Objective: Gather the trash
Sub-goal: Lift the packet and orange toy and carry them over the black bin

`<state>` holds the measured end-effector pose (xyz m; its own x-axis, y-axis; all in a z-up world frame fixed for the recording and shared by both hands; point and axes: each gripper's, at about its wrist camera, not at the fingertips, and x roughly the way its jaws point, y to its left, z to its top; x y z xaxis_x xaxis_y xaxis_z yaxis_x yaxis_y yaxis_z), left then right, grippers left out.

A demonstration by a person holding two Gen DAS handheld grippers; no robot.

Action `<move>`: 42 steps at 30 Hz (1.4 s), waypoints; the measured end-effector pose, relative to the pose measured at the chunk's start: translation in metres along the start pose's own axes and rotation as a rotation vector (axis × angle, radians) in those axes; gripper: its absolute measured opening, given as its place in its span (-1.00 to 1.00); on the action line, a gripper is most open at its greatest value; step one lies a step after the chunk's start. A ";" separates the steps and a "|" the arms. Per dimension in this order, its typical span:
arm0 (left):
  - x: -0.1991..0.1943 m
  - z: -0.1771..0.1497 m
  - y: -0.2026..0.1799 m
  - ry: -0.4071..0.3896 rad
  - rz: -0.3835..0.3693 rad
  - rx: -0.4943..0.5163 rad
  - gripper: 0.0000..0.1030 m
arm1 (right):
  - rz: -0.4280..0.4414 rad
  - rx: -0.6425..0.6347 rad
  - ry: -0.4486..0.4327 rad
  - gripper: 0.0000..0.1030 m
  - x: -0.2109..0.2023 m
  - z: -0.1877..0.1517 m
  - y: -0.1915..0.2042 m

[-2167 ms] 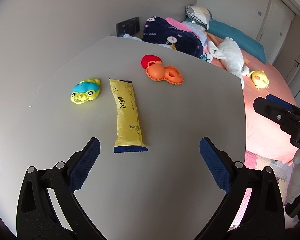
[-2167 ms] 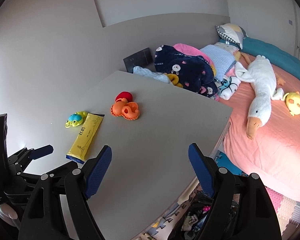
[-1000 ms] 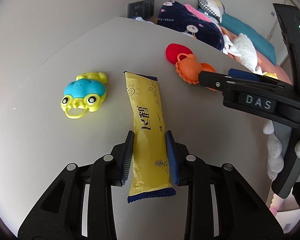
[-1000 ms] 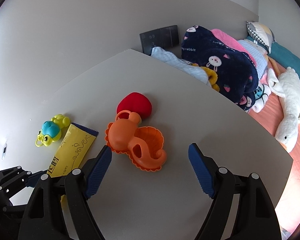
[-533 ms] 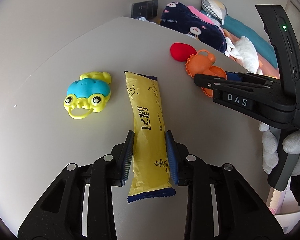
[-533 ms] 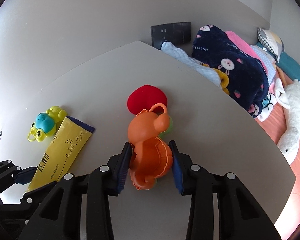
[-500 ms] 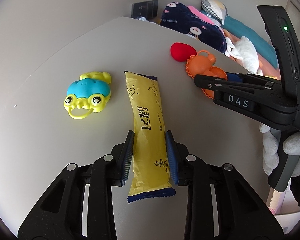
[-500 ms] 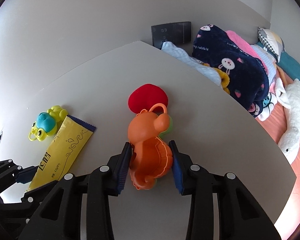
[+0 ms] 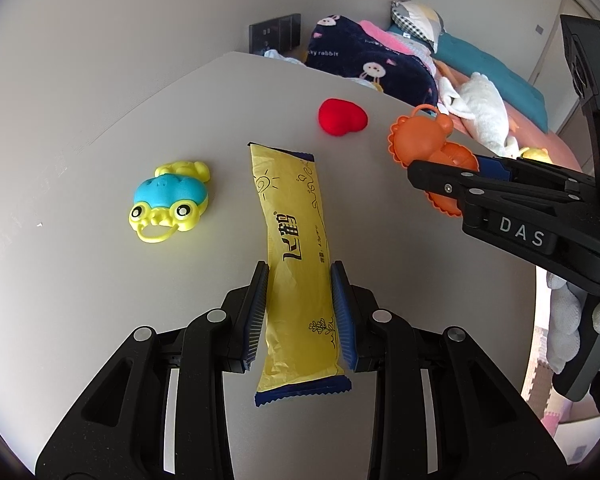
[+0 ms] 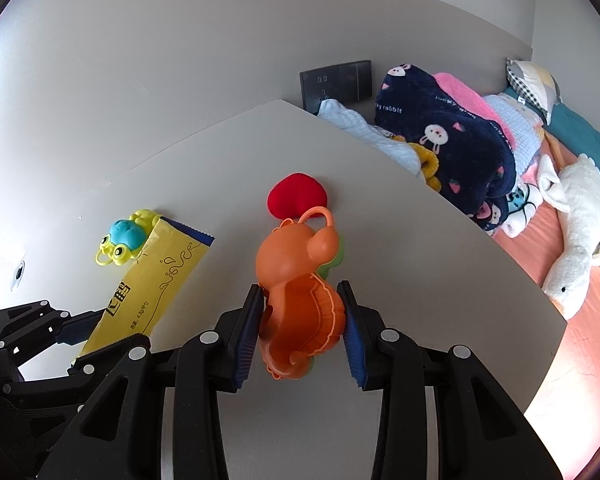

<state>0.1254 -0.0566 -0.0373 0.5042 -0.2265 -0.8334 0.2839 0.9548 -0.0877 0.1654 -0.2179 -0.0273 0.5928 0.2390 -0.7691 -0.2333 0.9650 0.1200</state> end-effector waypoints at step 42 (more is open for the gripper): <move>-0.078 -0.039 -0.145 -0.070 -0.171 0.266 -0.39 | -0.143 0.177 -0.109 -0.23 -0.185 -0.132 -0.057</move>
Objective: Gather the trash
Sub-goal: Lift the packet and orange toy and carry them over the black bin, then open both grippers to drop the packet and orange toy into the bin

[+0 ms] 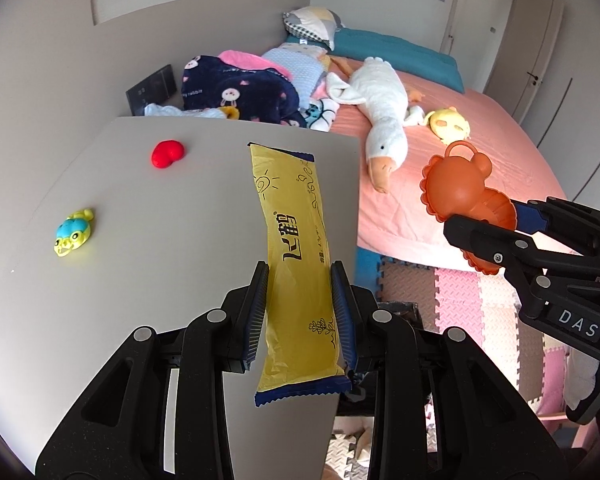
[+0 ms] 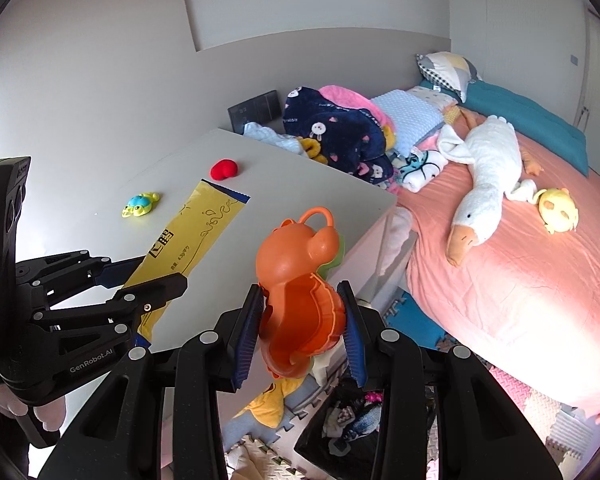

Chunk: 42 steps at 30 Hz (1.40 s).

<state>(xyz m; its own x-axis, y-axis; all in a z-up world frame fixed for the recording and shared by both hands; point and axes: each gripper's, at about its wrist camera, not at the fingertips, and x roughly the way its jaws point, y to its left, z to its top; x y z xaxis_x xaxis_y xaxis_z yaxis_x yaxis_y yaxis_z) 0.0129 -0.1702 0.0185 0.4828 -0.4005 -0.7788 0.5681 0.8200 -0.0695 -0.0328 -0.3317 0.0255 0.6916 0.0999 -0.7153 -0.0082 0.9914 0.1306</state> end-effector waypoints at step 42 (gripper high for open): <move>0.014 0.000 -0.156 0.007 -0.228 0.262 0.87 | -0.306 0.292 -0.036 0.22 -0.104 -0.095 -0.125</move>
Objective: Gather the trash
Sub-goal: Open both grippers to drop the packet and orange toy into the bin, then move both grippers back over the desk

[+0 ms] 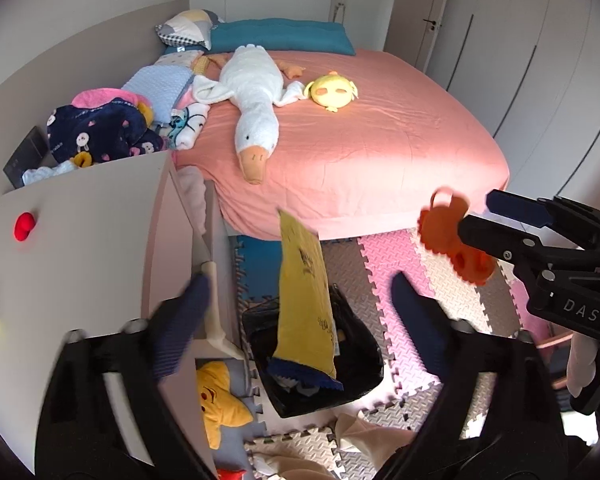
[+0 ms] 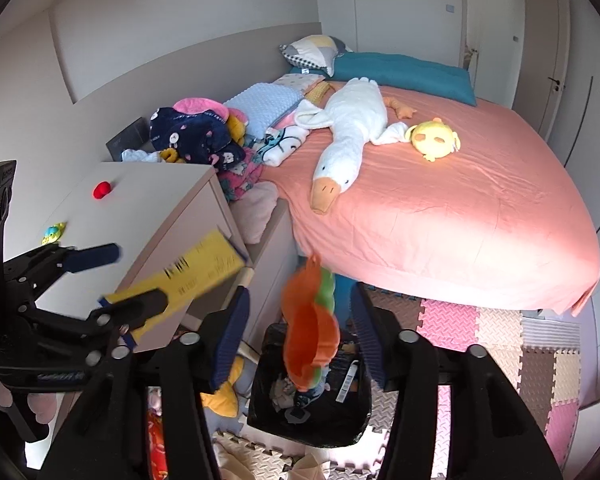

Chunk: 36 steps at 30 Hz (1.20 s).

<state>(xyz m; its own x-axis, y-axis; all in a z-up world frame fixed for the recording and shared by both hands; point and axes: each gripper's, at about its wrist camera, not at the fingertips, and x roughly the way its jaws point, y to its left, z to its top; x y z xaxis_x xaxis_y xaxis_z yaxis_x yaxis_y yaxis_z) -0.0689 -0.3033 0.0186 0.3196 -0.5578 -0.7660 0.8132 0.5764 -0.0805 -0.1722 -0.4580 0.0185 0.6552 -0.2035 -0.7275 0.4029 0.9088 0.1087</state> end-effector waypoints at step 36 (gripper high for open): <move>-0.027 -0.020 0.106 -0.009 0.171 -0.188 0.87 | 0.130 -0.085 -0.014 0.34 0.039 0.036 0.075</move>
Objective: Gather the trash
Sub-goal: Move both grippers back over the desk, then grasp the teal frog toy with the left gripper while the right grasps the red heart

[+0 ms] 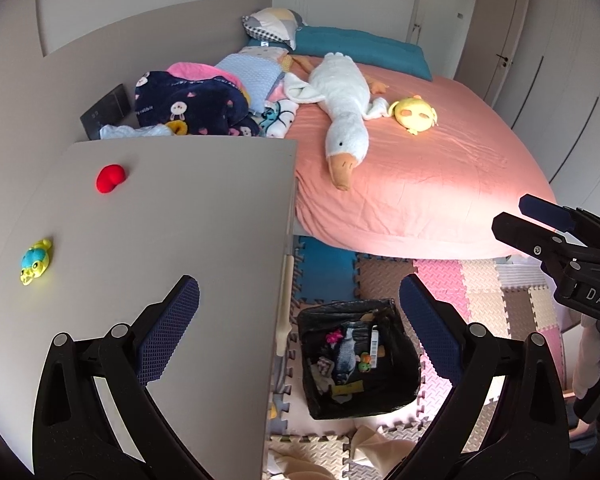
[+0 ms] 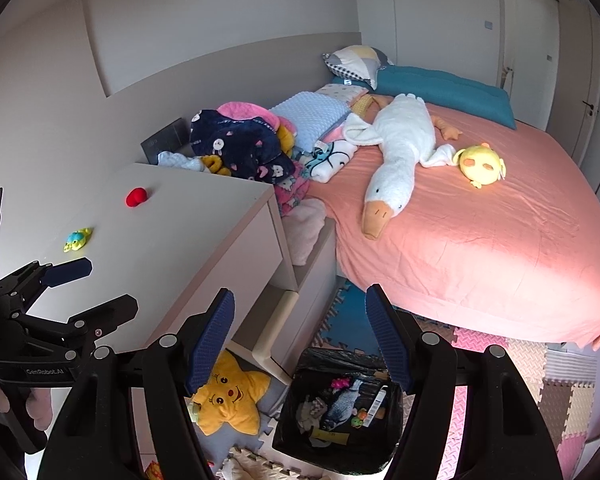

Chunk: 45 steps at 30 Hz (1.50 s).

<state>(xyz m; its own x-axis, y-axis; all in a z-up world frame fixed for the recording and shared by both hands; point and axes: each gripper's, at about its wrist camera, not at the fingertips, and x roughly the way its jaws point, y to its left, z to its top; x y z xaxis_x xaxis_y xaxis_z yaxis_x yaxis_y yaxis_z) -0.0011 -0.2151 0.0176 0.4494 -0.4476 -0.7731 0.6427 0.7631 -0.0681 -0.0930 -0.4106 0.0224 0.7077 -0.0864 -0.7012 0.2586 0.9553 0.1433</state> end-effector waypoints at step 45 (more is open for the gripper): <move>-0.001 -0.047 0.221 0.051 0.300 -0.384 0.87 | 0.235 -0.271 0.101 0.34 0.157 0.056 0.200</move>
<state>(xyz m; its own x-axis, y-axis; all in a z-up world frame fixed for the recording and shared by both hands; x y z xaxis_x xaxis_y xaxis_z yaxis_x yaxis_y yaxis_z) 0.1111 -0.0244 -0.0260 0.5425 -0.1658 -0.8235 0.2097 0.9760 -0.0583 0.1067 -0.2493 -0.0204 0.6550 0.1596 -0.7386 -0.0960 0.9871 0.1282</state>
